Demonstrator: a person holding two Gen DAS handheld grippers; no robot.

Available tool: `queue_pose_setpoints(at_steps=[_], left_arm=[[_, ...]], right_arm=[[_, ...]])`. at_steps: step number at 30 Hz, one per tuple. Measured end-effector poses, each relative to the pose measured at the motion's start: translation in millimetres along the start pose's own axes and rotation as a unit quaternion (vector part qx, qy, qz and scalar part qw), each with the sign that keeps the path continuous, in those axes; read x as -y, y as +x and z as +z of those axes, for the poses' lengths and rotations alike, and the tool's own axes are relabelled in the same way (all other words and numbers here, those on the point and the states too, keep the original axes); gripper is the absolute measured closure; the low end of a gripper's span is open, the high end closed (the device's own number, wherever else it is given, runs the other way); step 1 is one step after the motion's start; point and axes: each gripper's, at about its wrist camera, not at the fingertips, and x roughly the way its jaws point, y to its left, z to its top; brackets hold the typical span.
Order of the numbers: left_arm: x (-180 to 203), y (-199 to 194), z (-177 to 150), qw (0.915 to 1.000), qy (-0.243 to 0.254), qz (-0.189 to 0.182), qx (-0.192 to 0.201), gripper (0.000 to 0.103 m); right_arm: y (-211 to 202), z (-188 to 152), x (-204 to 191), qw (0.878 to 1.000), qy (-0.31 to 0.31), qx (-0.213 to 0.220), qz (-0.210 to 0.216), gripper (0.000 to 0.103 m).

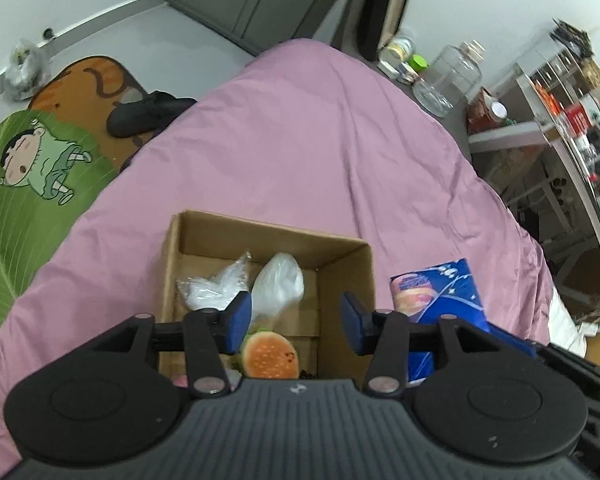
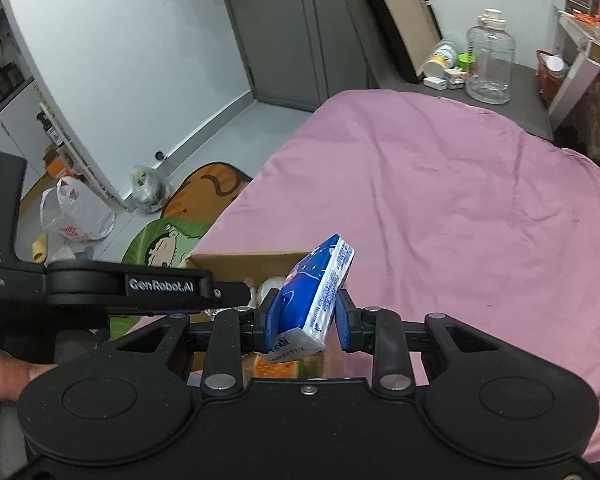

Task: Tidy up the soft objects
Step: 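Open left gripper to drop the tissue ball while right gripper releases the tissue pack into box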

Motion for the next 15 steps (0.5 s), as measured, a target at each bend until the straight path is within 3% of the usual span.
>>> queue_pose_setpoints(at_steps=[11,15], left_arm=[[-26,-27,2,0.9987,-0.026,0.040,0.020,0.055],[-29,-34,0,0.9983,-0.029,0.046,0.022,0.050]], right_arm=[[19,1,-21,0.999,-0.019,-0.016,0.021,0.074],[20,3,-22,0.999,-0.015,-0.012,0.035,0.068]])
